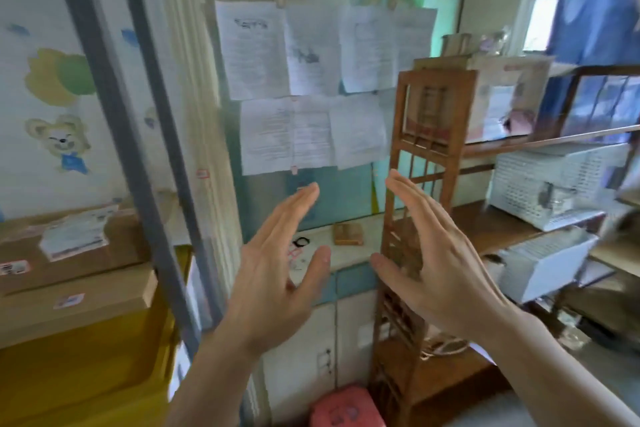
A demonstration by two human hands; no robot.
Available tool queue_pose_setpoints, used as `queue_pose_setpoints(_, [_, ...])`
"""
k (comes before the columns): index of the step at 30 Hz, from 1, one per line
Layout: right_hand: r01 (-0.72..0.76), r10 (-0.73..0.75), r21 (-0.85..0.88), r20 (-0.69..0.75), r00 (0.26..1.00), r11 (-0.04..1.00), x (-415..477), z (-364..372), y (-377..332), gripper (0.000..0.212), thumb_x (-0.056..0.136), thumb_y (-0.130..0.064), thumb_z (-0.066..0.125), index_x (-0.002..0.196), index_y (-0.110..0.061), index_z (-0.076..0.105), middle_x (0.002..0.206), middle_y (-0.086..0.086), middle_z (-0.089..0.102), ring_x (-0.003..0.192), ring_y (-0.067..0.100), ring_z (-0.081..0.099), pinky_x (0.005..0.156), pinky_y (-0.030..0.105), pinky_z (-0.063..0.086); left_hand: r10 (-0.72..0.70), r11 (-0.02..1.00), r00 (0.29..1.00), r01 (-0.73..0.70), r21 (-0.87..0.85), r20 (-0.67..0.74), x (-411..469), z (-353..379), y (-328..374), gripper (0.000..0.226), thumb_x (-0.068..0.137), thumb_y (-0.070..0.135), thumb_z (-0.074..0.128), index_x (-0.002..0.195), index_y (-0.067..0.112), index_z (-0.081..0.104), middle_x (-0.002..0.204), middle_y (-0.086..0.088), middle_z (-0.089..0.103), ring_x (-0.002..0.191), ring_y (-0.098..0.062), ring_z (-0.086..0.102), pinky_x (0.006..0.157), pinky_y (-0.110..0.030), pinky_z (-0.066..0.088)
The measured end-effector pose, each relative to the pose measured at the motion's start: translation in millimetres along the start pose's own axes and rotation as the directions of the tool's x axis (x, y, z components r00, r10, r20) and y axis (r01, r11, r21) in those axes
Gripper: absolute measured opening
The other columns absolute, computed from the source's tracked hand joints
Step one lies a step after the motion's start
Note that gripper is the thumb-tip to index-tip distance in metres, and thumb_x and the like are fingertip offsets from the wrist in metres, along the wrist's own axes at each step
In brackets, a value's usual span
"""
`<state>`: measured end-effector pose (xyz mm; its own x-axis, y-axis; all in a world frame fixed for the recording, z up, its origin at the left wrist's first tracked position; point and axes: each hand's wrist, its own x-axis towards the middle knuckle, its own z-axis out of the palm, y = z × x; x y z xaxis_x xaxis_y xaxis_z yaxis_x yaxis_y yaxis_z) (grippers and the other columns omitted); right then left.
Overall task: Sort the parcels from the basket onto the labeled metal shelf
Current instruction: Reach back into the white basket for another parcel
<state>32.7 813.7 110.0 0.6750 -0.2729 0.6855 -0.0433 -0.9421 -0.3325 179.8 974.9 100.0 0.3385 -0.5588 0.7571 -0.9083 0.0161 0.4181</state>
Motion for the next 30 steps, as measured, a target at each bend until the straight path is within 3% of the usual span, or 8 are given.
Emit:
queue_pose_setpoints(3, [-0.14,0.135,-0.076,-0.069,0.988,0.987,-39,-70,63,0.086,0.084,-0.03,0.076,0.155,-0.021,0.028,0.163,-0.007,0.031,0.15,0.005,0.025,0.119,0.021,0.023,0.092,0.987,0.992,-0.079,-0.139,0.09,27,92,53,0.06,0.093,0.029,0.052,0.148,0.006,0.046,0.152,-0.003,0.05,0.143,-0.012,0.043,0.116,-0.027,0.034])
queue_pose_setpoints(5, [-0.234,0.222,-0.113,-0.108,0.969,0.966,-64,-116,99,0.087,0.084,-0.028,0.077,0.155,-0.022,0.028,0.161,-0.006,0.035,0.148,0.006,0.029,0.116,0.014,0.021,0.147,0.965,0.976,-0.107,-0.239,0.159,44,147,88,0.06,0.093,0.029,0.052,0.148,0.005,0.045,0.153,-0.004,0.049,0.144,-0.012,0.042,0.117,-0.025,0.032])
queue_pose_setpoints(10, [-0.394,0.347,-0.217,-0.225,0.911,0.893,-110,-203,175,0.087,0.082,-0.03,0.078,0.154,-0.022,0.031,0.155,-0.006,0.042,0.142,0.008,0.038,0.108,0.002,0.021,0.238,0.917,0.943,-0.139,-0.375,0.233,86,267,152,0.061,0.092,0.019,0.058,0.151,0.015,0.042,0.153,0.006,0.046,0.139,0.017,0.03,0.108,-0.003,0.021])
queue_pose_setpoints(14, [-0.452,0.383,-0.246,-0.279,0.88,0.858,-120,-226,232,0.084,0.08,-0.035,0.074,0.152,-0.023,0.033,0.154,-0.006,0.044,0.14,0.009,0.04,0.111,0.015,0.027,0.285,0.877,0.916,-0.131,-0.462,0.281,111,344,175,0.061,0.092,0.017,0.058,0.151,0.017,0.042,0.15,0.016,0.042,0.134,0.023,0.03,0.105,0.002,0.02])
queue_pose_setpoints(22, [-0.475,0.415,-0.253,-0.255,0.873,0.843,-78,-224,391,0.084,0.081,-0.041,0.071,0.153,-0.03,0.029,0.151,-0.019,0.036,0.136,-0.015,0.027,0.108,0.0,0.015,0.251,0.876,0.927,-0.095,-0.473,0.278,185,504,145,0.062,0.096,0.025,0.058,0.148,0.044,0.03,0.146,0.041,0.026,0.131,0.033,0.019,0.099,0.01,0.014])
queue_pose_setpoints(24, [-0.497,0.441,-0.244,-0.251,0.862,0.832,-59,-224,438,0.083,0.082,-0.042,0.071,0.153,-0.033,0.029,0.152,-0.02,0.036,0.133,-0.023,0.021,0.106,-0.002,0.014,0.234,0.878,0.931,-0.078,-0.473,0.281,212,546,135,0.06,0.096,0.025,0.057,0.144,0.046,0.029,0.145,0.042,0.023,0.133,0.032,0.018,0.102,0.007,0.014])
queue_pose_setpoints(29, [-0.535,0.49,-0.253,-0.222,0.843,0.806,-22,-224,554,0.082,0.086,-0.04,0.072,0.154,-0.031,0.027,0.159,-0.013,0.035,0.146,0.004,0.03,0.111,0.009,0.016,0.179,0.895,0.911,0.007,-0.447,0.372,268,658,116,0.056,0.098,0.032,0.055,0.15,0.037,0.035,0.156,0.02,0.039,0.145,0.005,0.031,0.115,-0.02,0.027])
queue_pose_setpoints(30, [-0.543,0.501,-0.244,-0.216,0.838,0.803,-16,-223,576,0.082,0.086,-0.04,0.072,0.153,-0.031,0.028,0.159,-0.012,0.036,0.146,0.006,0.031,0.112,0.013,0.019,0.157,0.898,0.909,0.031,-0.438,0.386,276,679,112,0.057,0.098,0.034,0.055,0.151,0.036,0.034,0.158,0.017,0.038,0.145,0.005,0.031,0.115,-0.019,0.027])
